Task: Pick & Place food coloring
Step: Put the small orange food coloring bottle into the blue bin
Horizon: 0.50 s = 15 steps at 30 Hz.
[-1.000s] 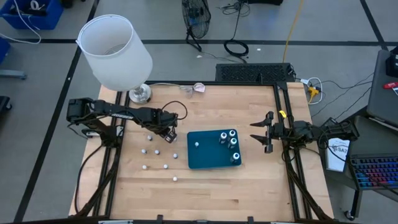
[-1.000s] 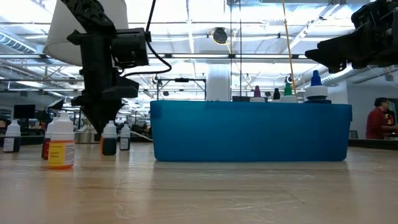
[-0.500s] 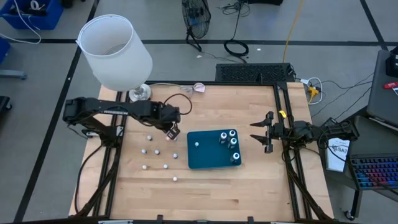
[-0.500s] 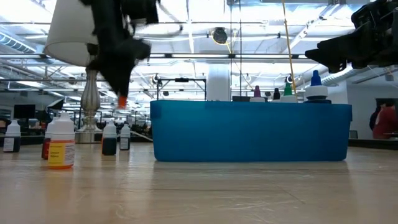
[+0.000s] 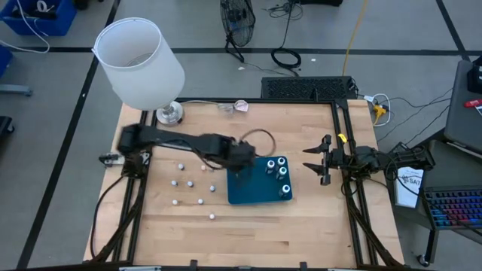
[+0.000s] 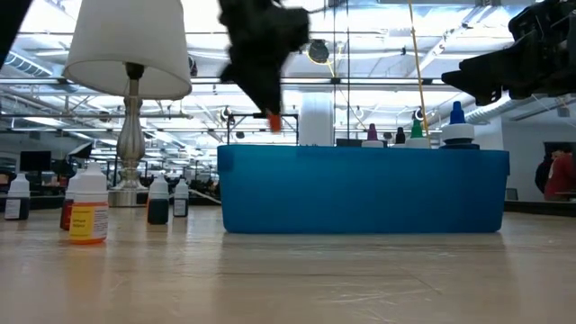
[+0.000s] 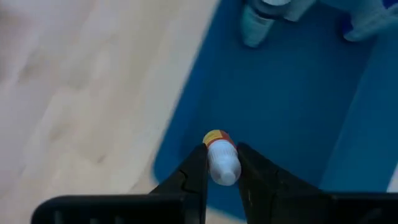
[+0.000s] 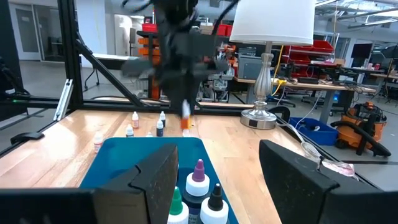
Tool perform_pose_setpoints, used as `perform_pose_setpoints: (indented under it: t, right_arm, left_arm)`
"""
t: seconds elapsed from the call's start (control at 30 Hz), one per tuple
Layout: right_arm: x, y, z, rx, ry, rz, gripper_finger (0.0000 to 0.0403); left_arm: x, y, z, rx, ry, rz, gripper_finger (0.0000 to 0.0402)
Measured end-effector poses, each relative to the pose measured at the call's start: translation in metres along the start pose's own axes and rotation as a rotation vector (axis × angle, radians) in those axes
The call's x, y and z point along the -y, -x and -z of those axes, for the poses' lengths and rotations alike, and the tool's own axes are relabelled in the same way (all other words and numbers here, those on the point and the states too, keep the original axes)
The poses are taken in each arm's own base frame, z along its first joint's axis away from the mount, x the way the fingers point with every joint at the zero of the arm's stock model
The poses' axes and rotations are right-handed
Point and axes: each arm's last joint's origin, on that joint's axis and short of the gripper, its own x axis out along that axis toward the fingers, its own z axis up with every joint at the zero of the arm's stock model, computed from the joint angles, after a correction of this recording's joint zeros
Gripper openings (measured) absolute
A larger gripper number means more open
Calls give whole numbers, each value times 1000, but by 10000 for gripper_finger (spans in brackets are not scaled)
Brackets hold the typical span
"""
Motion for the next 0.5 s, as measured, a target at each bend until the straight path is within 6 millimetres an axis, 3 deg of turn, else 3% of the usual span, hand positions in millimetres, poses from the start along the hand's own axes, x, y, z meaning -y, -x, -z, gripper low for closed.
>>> perform_pose_setpoints:
  t: [0.27,0.5]
  right_arm:
    - [0,0,0,0,0,0,213]
    - [0,0,0,0,0,0,212]
  left_arm:
    - [30,-61,-21,-90,-129,50,63]
    - [22,-97,-19,-181,-117,49,63]
